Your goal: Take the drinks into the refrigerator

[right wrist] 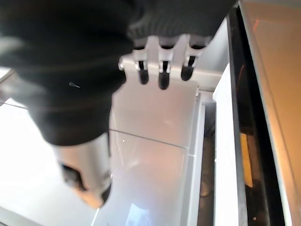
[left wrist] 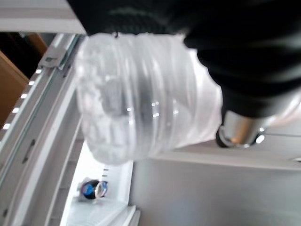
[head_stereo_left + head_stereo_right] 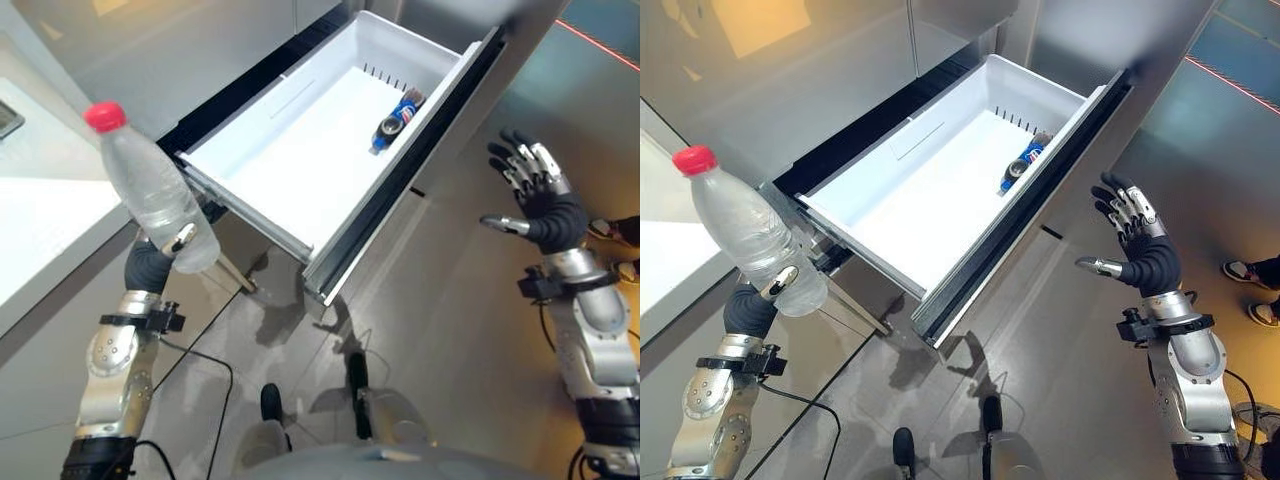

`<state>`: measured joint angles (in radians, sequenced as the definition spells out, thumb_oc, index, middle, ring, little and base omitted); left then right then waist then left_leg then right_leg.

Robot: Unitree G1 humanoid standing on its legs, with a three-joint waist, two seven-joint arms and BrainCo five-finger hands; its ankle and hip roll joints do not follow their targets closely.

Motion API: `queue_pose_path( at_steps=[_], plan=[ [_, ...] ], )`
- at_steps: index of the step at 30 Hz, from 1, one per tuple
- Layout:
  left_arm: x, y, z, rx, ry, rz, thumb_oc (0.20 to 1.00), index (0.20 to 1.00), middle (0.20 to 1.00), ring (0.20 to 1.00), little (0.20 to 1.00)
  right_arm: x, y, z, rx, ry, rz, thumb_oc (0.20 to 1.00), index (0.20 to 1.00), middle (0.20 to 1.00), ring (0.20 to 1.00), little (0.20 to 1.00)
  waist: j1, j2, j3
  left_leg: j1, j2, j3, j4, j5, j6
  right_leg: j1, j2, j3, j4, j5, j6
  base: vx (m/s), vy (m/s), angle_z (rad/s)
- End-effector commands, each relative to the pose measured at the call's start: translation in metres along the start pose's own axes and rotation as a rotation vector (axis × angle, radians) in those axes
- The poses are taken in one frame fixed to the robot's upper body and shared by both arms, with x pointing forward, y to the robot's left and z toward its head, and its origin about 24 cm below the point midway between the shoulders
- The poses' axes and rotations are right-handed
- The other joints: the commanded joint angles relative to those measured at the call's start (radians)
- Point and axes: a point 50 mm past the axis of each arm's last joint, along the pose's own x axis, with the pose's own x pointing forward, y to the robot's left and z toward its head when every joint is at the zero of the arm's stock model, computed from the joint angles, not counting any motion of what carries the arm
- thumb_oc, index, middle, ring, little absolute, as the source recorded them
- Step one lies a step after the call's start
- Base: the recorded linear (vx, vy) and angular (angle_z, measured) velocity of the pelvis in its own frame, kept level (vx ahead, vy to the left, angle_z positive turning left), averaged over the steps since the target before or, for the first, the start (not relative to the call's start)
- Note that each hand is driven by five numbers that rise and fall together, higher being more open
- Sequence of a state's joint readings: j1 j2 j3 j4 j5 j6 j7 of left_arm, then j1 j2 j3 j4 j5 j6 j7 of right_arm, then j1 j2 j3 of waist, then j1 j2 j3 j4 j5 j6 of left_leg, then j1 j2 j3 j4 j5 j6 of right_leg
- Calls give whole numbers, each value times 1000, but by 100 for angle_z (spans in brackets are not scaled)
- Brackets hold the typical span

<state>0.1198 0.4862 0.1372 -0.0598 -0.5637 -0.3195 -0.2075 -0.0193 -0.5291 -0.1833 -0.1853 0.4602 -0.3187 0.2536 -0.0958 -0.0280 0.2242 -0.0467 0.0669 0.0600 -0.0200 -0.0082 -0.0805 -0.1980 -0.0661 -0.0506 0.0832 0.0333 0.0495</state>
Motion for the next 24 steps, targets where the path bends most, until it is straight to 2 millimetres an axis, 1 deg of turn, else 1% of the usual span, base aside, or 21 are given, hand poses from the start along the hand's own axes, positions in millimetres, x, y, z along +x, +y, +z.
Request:
queue_pose_path(
  at_steps=[1, 4, 5, 6, 7, 8, 9, 10, 11, 12, 13, 14, 15, 16, 17, 18, 19, 22, 23, 24],
  plan=[
    [20, -6, 67, 99, -336, -104, 200, 200, 200, 200, 200, 8, -5, 18, -37, -95, 20, 1000, 1000, 1000, 1000, 1000, -6, -4, -16, 29, -54, -46, 130, -170, 68, 70, 9, -34, 89, -150, 14, -24, 12, 8],
    [20, -8, 73, 133, -348, -136, 200, 200, 200, 200, 200, 6, -6, 15, -40, -67, 43, 1000, 1000, 1000, 1000, 1000, -4, -6, -18, 31, -57, -43, 131, -172, 69, 79, 8, -32, 82, -148, 15, -14, 2, 3],
    [23, -12, 78, 154, -353, -199, 200, 200, 200, 200, 200, 5, -7, 5, 8, -1, 88, 1000, 1000, 1000, 1000, 1000, 0, -9, -22, 32, -59, -42, 132, -171, 68, 85, 6, -30, 75, -143, 18, -29, -4, 3],
    [24, -15, 83, 187, -354, -250, 200, 200, 200, 200, 200, 4, -8, 2, 33, 32, 130, 1000, 1000, 1000, 1000, 1000, 0, -11, -24, 33, -60, -41, 132, -170, 66, 87, 5, -29, 70, -142, 18, 0, 0, 0],
    [24, -15, 83, 186, -353, -251, 200, 200, 200, 200, 200, 4, -8, 2, 35, 32, 131, 1000, 1000, 1000, 1000, 1000, 0, -10, -24, 33, -60, -41, 131, -170, 66, 88, 5, -29, 70, -141, 18, -34, -16, 1],
    [23, -22, 86, 180, -337, -354, 200, 200, 200, 200, 200, 5, -3, -4, 158, 92, 254, 1000, 1000, 1000, 1000, 1000, 4, -15, -27, 35, -60, -39, 134, -167, 63, 93, 4, -27, 65, -138, 19, 0, 0, 0],
    [24, -26, 82, 169, -310, -396, 200, 200, 200, 200, 200, 8, -1, -3, 167, 108, 301, 1000, 1000, 1000, 1000, 1000, 4, -18, -32, 36, -61, -37, 134, -166, 62, 96, 3, -28, 61, -136, 19, 0, 0, 0],
    [25, -26, 82, 168, -311, -396, 200, 200, 200, 200, 200, 9, -1, -3, 167, 108, 302, 1000, 1000, 1000, 1000, 1000, 4, -18, -32, 37, -61, -37, 133, -166, 62, 97, 3, -28, 60, -135, 19, 0, 0, 0],
    [29, -35, 82, 180, -284, -488, 200, 200, 200, 200, 200, 21, 7, -3, 237, 117, 382, 1000, 1000, 1000, 1000, 1000, 8, -19, -38, 44, -62, -32, 130, -163, 61, 106, 2, -24, 52, -129, 21, 0, 0, 0],
    [30, -38, 81, 183, -274, -519, 200, 200, 200, 200, 200, 28, 14, 2, 258, 94, 433, 1000, 1000, 1000, 1000, 1000, 10, -19, -41, 48, -62, -31, 128, -162, 61, 113, 2, -24, 44, -126, 22, 0, 0, 0],
    [33, -43, 80, 187, -269, -552, 200, 200, 200, 200, 200, 36, 22, 3, 284, 86, 467, 1000, 1000, 1000, 1000, 1000, 15, -19, -45, 50, -63, -30, 127, -161, 60, 116, 1, -22, 39, -122, 22, -15, -11, -4],
    [36, -45, 83, 195, -278, -574, 200, 200, 200, 200, 200, 44, 28, 4, 297, 75, 488, 1000, 1000, 1000, 1000, 1000, 17, -18, -45, 52, -64, -28, 125, -159, 59, 119, 0, -19, 33, -118, 23, -25, -1, -5],
    [39, -48, 85, 189, -282, -598, 200, 200, 200, 200, 200, 53, 34, 9, 297, 55, 532, 1000, 1000, 1000, 1000, 1000, 19, -16, -48, 53, -66, -26, 124, -157, 59, 120, 0, -17, 31, -116, 23, -30, 11, -8],
    [44, -53, 85, 176, -284, -624, 200, 200, 200, 200, 200, 63, 44, 15, 299, 35, 584, 1000, 1000, 1000, 1000, 1000, 20, -14, -48, 53, -66, -24, 124, -156, 60, 121, 0, -15, 28, -113, 23, -33, 7, -13],
    [48, -57, 86, 169, -290, -646, 200, 200, 200, 200, 200, 69, 51, 15, 327, 27, 605, 1000, 1000, 1000, 1000, 1000, 21, -11, -45, 53, -67, -22, 126, -156, 59, 124, 0, -14, 24, -111, 22, -30, -1, -13],
    [52, -63, 91, 184, -311, -681, 200, 200, 200, 200, 200, 76, 65, 16, 383, 11, 641, 1000, 1000, 1000, 1000, 1000, 26, -10, -46, 54, -67, -21, 126, -154, 59, 129, 0, -14, 18, -108, 21, -19, -4, -11],
    [52, -63, 91, 185, -312, -681, 200, 200, 200, 200, 200, 77, 65, 16, 383, 10, 642, 1000, 1000, 1000, 1000, 1000, 25, -10, -45, 55, -67, -21, 126, -154, 59, 130, 0, -14, 18, -108, 21, -9, 0, -5],
    [60, -69, 95, 197, -342, -689, 200, 200, 200, 200, 200, 84, 92, 22, 449, -15, 747, 1000, 1000, 1000, 1000, 1000, 29, -6, -43, 60, -66, -21, 124, -151, 60, 136, 2, -11, 14, -106, 20, -11, 0, -4],
    [60, -69, 95, 198, -342, -689, 200, 200, 200, 200, 200, 84, 92, 22, 449, -15, 747, 1000, 1000, 1000, 1000, 1000, 29, -6, -42, 61, -66, -20, 124, -151, 60, 137, 2, -11, 14, -106, 20, -7, -1, -4],
    [63, -72, 97, 219, -353, -694, 200, 200, 200, 200, 200, 86, 107, 26, 463, -26, 815, 1000, 1000, 1000, 1000, 1000, 30, -4, -42, 63, -65, -19, 120, -148, 59, 138, 3, -9, 9, -104, 19, -7, -3, -4]
  ],
)
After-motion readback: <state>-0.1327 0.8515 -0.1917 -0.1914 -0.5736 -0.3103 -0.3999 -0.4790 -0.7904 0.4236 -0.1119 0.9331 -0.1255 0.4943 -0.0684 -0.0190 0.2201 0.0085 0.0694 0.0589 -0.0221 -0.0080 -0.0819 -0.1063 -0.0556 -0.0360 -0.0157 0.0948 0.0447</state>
